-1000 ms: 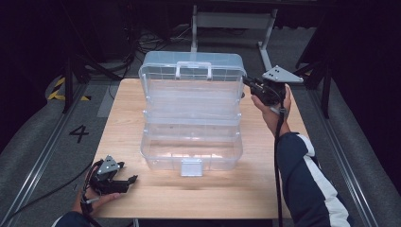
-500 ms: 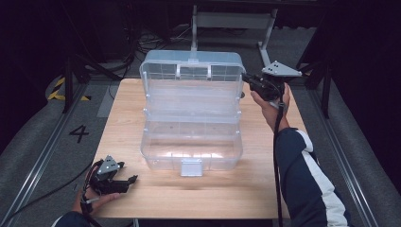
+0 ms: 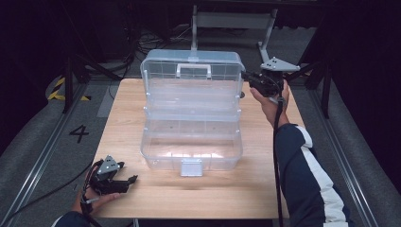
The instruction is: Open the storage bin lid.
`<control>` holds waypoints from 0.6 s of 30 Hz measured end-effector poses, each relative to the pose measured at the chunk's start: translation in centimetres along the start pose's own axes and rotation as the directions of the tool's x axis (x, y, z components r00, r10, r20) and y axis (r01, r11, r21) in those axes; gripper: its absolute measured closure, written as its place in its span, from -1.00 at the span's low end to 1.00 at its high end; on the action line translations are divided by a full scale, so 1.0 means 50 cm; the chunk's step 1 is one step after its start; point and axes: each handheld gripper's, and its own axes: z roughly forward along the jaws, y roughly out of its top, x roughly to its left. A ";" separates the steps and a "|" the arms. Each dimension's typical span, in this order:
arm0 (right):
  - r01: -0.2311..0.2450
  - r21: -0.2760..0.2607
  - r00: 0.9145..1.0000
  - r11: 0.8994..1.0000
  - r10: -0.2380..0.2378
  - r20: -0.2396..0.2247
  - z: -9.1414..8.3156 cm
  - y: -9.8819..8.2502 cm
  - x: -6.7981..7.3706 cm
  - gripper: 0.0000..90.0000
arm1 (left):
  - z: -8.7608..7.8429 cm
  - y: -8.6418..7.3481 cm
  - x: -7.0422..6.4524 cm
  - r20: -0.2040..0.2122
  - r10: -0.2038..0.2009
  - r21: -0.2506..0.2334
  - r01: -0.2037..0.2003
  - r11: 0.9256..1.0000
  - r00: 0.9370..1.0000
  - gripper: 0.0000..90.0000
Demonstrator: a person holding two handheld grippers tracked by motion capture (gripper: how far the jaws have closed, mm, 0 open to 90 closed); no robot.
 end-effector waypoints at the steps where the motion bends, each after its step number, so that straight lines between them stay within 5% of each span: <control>1: 0.000 -0.001 1.000 1.000 0.000 0.000 0.001 0.000 -0.001 0.84 | 0.000 0.000 -0.001 0.003 -0.005 0.001 0.005 1.000 1.000 -0.45; 18: -0.004 0.025 1.000 1.000 0.005 -0.017 0.019 0.006 -0.017 0.83 | 0.002 0.001 0.001 0.006 -0.001 -0.003 0.001 1.000 1.000 -0.45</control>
